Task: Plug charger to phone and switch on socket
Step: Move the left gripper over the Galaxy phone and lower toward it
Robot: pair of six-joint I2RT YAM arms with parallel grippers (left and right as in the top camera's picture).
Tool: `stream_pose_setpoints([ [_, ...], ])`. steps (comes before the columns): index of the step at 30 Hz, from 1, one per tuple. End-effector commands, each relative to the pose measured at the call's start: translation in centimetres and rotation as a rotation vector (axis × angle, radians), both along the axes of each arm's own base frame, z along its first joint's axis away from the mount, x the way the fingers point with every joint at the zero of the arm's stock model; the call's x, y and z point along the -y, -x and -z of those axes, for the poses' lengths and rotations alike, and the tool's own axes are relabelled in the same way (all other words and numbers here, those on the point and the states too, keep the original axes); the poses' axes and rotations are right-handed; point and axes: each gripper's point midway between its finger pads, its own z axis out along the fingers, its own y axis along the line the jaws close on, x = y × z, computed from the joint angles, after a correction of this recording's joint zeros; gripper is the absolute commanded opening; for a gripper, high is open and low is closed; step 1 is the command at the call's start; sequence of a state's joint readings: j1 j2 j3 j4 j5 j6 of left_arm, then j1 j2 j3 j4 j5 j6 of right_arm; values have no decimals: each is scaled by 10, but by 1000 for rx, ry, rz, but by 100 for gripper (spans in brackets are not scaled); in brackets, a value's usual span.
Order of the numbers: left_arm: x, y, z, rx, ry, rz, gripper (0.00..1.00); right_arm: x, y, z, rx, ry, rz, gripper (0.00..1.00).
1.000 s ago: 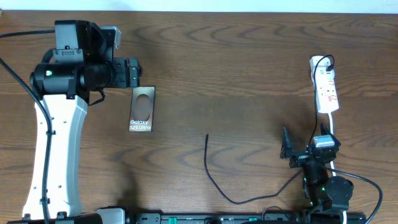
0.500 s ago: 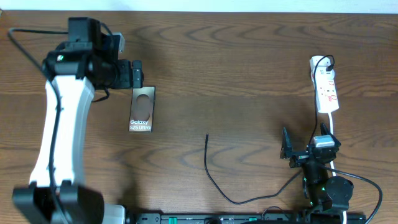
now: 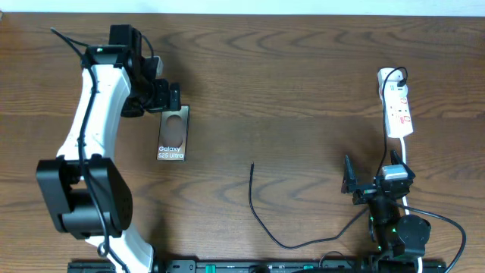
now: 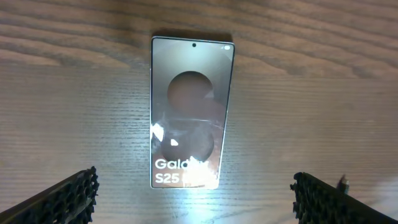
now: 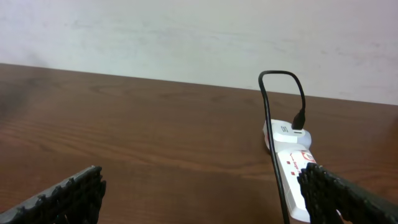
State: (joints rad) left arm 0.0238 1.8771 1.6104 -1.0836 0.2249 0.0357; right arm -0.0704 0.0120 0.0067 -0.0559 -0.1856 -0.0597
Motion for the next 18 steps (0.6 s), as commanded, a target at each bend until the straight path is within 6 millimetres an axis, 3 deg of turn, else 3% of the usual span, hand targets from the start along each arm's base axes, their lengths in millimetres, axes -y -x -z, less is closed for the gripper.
stream_pose_setpoints([
  [1,-8,-1,4,4,-60,19,98,-1,0,0,1,9,-3,99],
  [18,8,19,55,-43,-120,78,98,-1,0,0,1,9,-3,99],
])
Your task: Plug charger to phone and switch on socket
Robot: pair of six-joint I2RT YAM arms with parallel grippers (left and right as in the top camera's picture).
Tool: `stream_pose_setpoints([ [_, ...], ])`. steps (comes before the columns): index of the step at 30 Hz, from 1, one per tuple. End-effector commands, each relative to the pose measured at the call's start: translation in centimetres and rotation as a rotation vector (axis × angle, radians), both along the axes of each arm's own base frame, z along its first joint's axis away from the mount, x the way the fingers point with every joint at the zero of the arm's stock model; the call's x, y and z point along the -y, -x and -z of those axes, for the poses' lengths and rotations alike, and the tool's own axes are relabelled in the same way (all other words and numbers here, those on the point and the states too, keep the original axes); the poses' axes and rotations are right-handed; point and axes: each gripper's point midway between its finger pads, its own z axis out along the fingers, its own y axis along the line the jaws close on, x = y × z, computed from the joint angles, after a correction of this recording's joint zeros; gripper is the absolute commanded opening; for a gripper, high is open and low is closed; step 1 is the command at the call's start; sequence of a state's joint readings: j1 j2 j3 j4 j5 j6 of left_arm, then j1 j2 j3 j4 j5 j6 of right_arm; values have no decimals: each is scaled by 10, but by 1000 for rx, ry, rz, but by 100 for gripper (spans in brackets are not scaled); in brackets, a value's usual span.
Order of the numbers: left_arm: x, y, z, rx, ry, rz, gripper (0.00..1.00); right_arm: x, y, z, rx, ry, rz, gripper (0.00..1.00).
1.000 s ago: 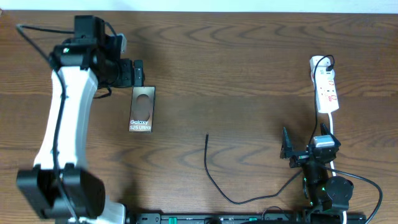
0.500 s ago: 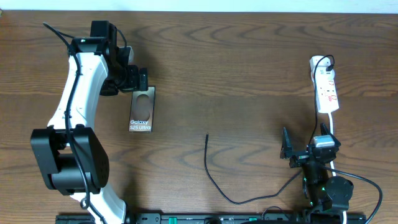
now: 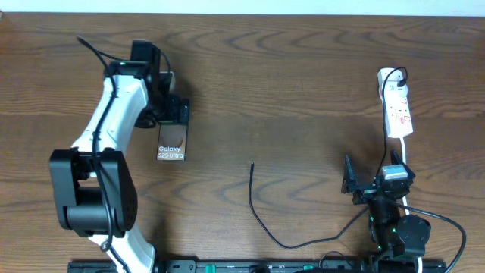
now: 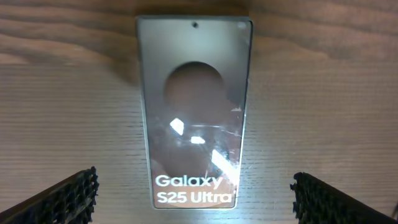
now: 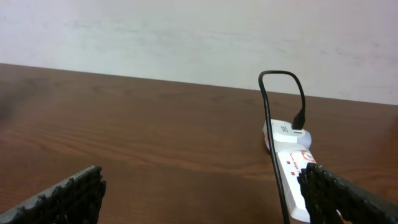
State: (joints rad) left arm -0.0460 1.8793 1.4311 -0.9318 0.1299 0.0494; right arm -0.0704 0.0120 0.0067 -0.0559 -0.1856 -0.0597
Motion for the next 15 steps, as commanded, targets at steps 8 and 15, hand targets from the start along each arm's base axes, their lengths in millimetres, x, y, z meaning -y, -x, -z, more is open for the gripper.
stream_pose_setpoints([
  [8,-3,13,28,-22,-24,3,98,-1,0,0,1,9,-3,99],
  [15,-3,10,33,-2,-24,5,98,-1,0,0,1,9,-3,99],
])
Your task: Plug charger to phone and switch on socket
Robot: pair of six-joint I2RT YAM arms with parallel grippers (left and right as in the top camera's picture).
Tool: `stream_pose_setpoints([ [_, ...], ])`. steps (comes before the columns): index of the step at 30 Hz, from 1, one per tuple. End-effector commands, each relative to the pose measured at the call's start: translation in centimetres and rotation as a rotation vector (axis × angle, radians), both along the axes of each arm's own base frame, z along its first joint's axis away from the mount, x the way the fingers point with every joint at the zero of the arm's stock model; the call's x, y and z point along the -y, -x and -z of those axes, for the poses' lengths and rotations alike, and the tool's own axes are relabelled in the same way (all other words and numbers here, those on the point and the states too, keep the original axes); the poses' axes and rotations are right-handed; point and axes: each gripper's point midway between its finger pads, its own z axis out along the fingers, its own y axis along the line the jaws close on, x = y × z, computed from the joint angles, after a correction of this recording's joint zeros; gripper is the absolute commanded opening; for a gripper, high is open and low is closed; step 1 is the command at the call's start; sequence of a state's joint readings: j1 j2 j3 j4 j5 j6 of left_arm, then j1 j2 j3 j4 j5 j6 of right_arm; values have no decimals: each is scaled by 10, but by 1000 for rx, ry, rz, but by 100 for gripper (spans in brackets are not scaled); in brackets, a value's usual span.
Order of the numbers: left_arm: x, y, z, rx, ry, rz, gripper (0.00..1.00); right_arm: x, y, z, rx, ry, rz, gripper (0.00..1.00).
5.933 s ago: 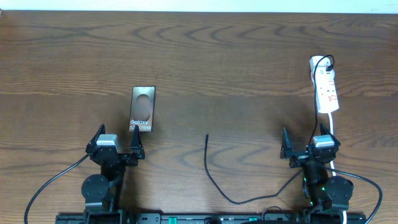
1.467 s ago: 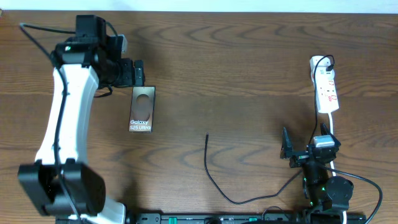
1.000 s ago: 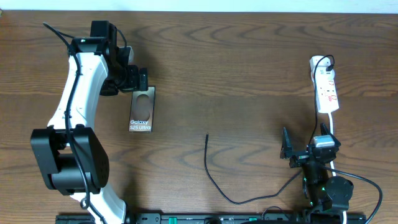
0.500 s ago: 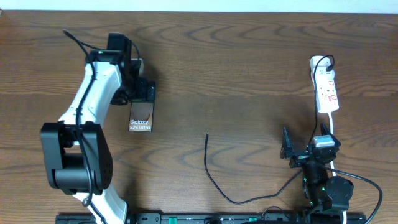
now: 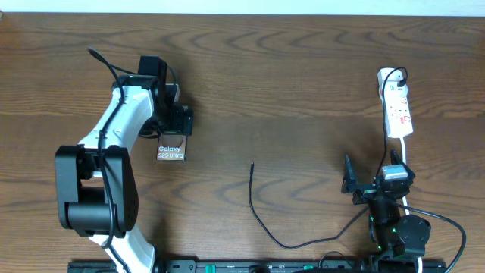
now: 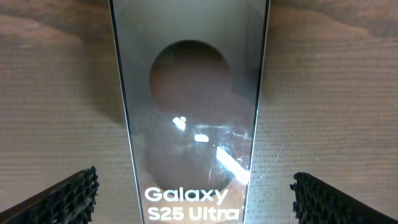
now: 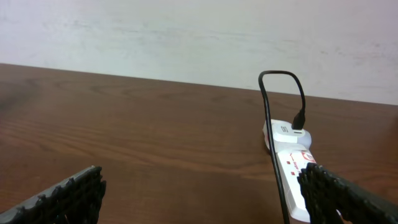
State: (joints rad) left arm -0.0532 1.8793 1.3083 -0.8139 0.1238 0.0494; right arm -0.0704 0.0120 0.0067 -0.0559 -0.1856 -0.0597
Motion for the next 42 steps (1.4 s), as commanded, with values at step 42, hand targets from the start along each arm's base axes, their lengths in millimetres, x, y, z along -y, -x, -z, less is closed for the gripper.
stream_pose_setpoints([
  [42,-4,-2,27,51,-14,-3,98,-1,0,0,1,9,-3,99],
])
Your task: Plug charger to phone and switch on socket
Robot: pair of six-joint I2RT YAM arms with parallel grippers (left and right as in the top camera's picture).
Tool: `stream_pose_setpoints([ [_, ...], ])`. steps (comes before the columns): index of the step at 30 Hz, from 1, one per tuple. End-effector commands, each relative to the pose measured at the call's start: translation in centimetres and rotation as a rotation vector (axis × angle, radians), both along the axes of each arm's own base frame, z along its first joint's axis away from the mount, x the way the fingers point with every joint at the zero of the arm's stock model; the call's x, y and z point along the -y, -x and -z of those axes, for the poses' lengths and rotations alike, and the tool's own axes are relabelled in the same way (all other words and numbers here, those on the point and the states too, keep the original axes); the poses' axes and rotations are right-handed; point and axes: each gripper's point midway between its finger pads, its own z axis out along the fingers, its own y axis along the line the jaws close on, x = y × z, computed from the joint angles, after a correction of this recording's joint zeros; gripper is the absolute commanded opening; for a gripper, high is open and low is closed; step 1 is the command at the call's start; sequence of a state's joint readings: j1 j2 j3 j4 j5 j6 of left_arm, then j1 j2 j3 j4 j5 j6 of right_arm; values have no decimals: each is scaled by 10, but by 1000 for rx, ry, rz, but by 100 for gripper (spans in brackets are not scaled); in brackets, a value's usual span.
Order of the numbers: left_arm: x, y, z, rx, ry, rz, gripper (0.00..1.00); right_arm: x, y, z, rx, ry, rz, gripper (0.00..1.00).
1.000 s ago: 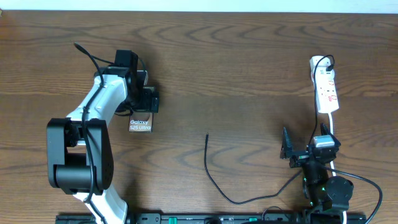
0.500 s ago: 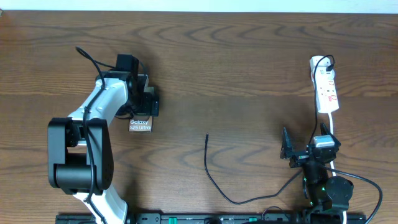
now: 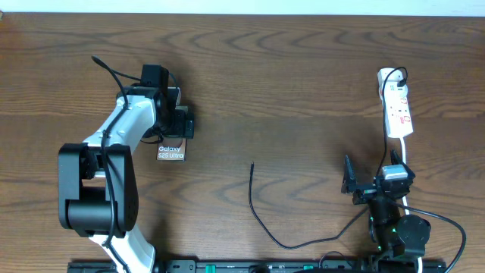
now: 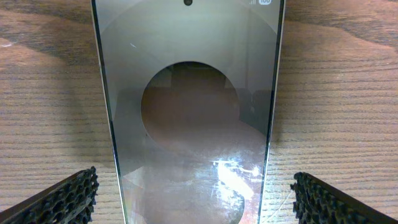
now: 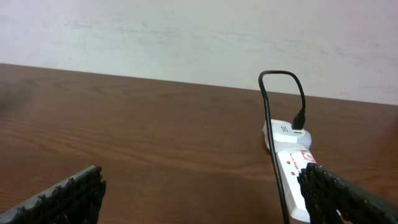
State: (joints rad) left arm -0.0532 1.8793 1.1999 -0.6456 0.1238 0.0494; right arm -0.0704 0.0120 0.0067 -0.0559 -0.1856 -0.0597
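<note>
The phone [image 3: 171, 149] lies flat on the wooden table, screen up, filling the left wrist view [image 4: 189, 112]. My left gripper [image 3: 173, 125] [image 4: 194, 198] is open low over the phone, one finger on each long side. The black charger cable [image 3: 261, 220] lies loose at centre front, its free plug end [image 3: 252, 164] pointing away. The white socket strip [image 3: 397, 110] [image 5: 291, 168] sits at the far right with the cable's other end plugged in. My right gripper [image 3: 375, 182] [image 5: 202, 193] rests open near the front right.
The wooden table [image 3: 303, 91] has a white wall [image 5: 186, 37] behind its far edge. A black rail [image 3: 227, 266] runs along the front edge. The charger cable loops past the right arm's base.
My left gripper has come lower and a little nearer over the phone, which now fills more of the wrist view. The right arm, cable and socket strip have not moved.
My left gripper was open at the phone's far end, well above it. It then stood closer over the phone at each moment, until its fingers flank the phone's sides now. The right gripper stayed open and still throughout.
</note>
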Motion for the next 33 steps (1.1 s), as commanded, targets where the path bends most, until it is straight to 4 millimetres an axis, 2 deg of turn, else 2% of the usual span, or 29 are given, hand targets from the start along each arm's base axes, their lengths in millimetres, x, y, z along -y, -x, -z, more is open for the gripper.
stream_pose_setpoints([
  [1,-4,3,4,-9,-17,-3,98,-1,0,0,1,9,-3,99],
  [11,-4,6,20,-51,-19,-3,98,-1,0,0,1,9,-3,99],
  [25,-4,-3,19,-15,-19,-3,98,-1,0,0,1,9,-3,99],
  [33,-12,-3,19,-12,-67,-3,98,-1,0,0,1,9,-3,99],
])
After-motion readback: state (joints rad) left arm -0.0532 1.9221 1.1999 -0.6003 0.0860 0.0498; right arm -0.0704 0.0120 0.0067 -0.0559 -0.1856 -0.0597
